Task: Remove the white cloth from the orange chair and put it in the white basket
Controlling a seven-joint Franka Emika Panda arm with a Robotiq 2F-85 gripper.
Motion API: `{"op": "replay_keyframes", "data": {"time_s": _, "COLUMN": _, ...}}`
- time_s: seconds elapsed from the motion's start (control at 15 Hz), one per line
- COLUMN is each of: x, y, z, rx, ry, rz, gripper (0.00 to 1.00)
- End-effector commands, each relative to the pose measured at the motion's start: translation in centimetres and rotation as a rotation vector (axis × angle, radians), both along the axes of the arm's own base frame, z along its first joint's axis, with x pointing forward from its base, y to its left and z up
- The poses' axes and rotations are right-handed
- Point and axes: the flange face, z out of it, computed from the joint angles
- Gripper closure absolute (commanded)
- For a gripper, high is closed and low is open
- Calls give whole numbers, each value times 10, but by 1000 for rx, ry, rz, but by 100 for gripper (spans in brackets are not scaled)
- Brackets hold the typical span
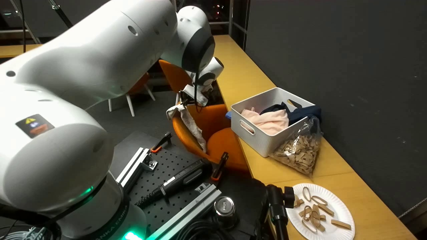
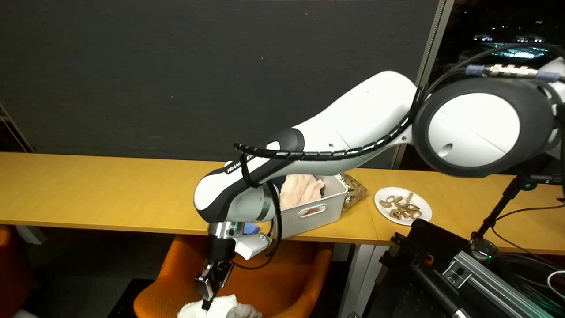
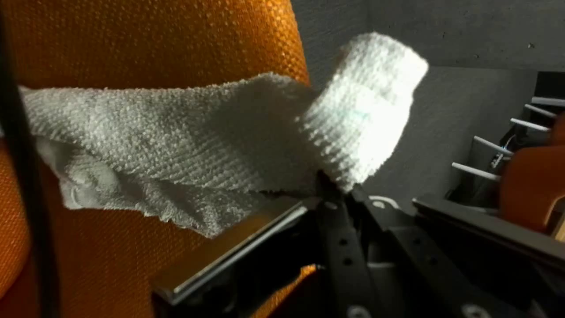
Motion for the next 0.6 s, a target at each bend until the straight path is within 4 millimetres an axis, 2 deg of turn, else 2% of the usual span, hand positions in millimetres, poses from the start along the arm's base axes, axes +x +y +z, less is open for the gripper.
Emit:
{"op": "replay_keyframes", "data": {"time_s": 0.0, "x": 6, "y": -27, "z": 58, "rx": -4, "ry": -54, "rz": -87, "gripper": 98}}
{"op": "replay_keyframes", "data": {"time_s": 0.27, "x": 17, "y": -72, "z": 124, "rx": -30, "ry": -150, "rz": -186, "gripper": 98}}
{"op": "replay_keyframes", "data": {"time_s": 0.53, "x": 30, "y": -134, "z": 185, "rx": -57, "ry": -250, "rz": -303, "gripper": 98}}
